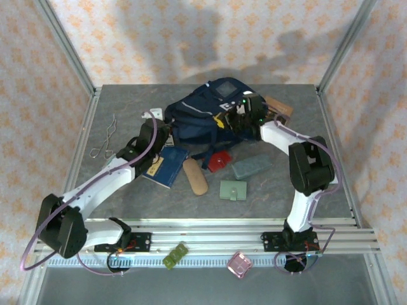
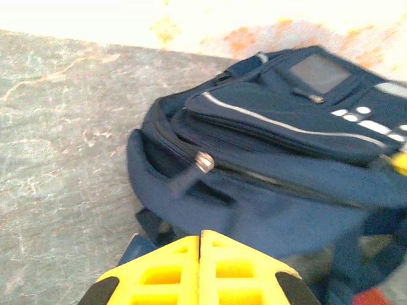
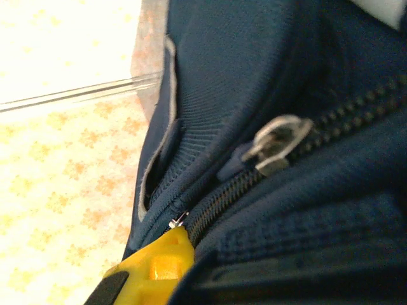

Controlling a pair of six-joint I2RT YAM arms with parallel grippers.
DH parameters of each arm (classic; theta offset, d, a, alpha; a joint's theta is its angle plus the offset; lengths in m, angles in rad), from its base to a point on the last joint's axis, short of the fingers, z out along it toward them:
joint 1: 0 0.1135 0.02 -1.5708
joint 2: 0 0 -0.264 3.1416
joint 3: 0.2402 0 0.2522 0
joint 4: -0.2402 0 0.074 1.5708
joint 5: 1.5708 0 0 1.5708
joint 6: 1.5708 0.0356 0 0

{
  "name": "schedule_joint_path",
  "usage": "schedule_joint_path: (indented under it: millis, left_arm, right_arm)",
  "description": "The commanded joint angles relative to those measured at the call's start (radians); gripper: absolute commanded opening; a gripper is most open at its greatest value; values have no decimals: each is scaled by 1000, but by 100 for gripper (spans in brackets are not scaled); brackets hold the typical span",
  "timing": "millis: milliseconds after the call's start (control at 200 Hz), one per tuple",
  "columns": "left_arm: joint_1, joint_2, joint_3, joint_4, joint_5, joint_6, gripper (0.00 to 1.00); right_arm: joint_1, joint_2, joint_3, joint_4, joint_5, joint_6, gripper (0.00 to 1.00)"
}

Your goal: Pack the student bag

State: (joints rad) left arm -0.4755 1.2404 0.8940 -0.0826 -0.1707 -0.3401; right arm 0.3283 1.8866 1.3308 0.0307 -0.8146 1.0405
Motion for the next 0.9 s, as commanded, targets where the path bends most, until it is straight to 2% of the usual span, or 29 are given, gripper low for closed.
schedule_joint_path:
  millis: [0,170,315,365,526,656,796,891]
  left_arm:
    - [-60,-19,0,-54,3,8,0]
    - [-144,15,9,-12,20,-4,0]
    - [-131,36,-5,11,-14,-65,0]
    - [-100,32,-16,30,23,-76,20]
    - [31,-7,-70,132,236,-107,56]
    - [126,31,-50,132,408,-101,64]
    - [154,132,-20,114,522,-62,70]
    - [164,205,-30,165,600,-60,72]
  right_arm:
    - [-30,45,122,38,55,-83,0]
    - [-35,48,135,26,38,-94,0]
    - [-43,-1,82,32,22,-109,0]
    - [-44,-21,70,16,16,-130,0]
    - [-67,-96,-45,1,15,-203,0]
    - [-95,-110,-159,-17,13,-259,0]
    - [-104,-94,-245,7,9,-266,0]
    - [-104,-90,-274,40,-3,-253,0]
